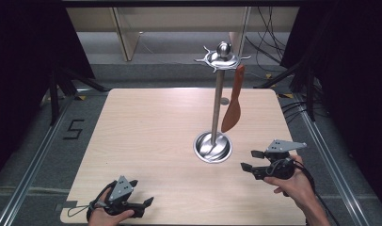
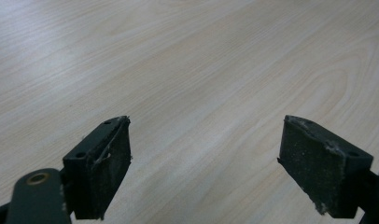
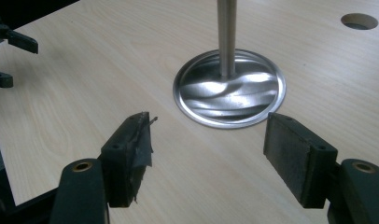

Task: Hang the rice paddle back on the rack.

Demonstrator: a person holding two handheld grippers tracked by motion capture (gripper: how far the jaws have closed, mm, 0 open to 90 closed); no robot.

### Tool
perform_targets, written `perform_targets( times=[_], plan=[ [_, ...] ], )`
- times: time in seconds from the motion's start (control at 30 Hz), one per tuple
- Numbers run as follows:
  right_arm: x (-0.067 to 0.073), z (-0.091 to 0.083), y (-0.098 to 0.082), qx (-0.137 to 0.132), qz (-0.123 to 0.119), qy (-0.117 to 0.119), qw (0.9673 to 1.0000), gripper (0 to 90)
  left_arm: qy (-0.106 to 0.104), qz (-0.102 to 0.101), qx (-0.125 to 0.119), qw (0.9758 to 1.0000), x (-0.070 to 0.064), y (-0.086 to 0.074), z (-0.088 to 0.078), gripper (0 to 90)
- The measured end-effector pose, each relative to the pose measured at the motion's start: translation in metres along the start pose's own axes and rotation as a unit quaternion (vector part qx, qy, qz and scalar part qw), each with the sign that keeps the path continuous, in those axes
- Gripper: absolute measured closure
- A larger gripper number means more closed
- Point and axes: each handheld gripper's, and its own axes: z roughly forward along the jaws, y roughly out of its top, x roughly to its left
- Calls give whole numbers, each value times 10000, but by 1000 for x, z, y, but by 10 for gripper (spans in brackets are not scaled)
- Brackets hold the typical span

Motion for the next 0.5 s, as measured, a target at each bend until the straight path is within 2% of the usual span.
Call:
perform_targets(
  times=[0.03, 0.07, 0.13, 0.17, 0.2, 0.27, 0.3, 0.33, 0.37, 0.4, 0.43, 0.5],
  plan=[
    [-1, 0, 0, 6, -123, -8, 9999, 330, -43, -108, -60, 9999, -1, 0, 1, 159],
    [2, 1, -1, 42, 4, 29, 10000, 329, -36, -44, -11, 10000, 0, 0, 0, 159],
    [1, 4, -4, 45, -86, 70, 9999, 328, -9, 56, 0, 10000, 1, 0, 0, 159],
    [3, 4, -5, 80, 6, 64, 9999, 327, -10, 55, 0, 10000, 1, 0, 0, 159],
    [2, 5, -6, 95, -78, 50, 9999, 327, -25, -8, -12, 10000, 0, 0, 0, 159],
    [3, 6, -9, 135, 26, 94, 9999, 326, -27, -103, -59, 9999, -1, 0, 1, 160],
    [3, 8, -10, 93, 38, 62, 9999, 325, -1, -23, -8, 10000, 0, 0, 0, 159],
    [3, 8, -11, 176, 17, 86, 9998, 324, 7, 18, 7, 10000, 0, 0, 0, 159],
    [3, 10, -12, 107, -49, 127, 9999, 323, 5, 10, 1, 10000, 0, 0, 0, 159],
    [3, 9, -12, 146, -82, 91, 9998, 323, 6, 8, 6, 10000, 0, 0, 0, 159],
    [6, 9, -13, 191, 90, 96, 9997, 323, 12, 36, 23, 10000, 1, 0, 0, 159],
    [7, 9, -14, 220, 61, 130, 9997, 321, -3, 15, 9, 10000, 0, 0, 0, 159]
  ],
)
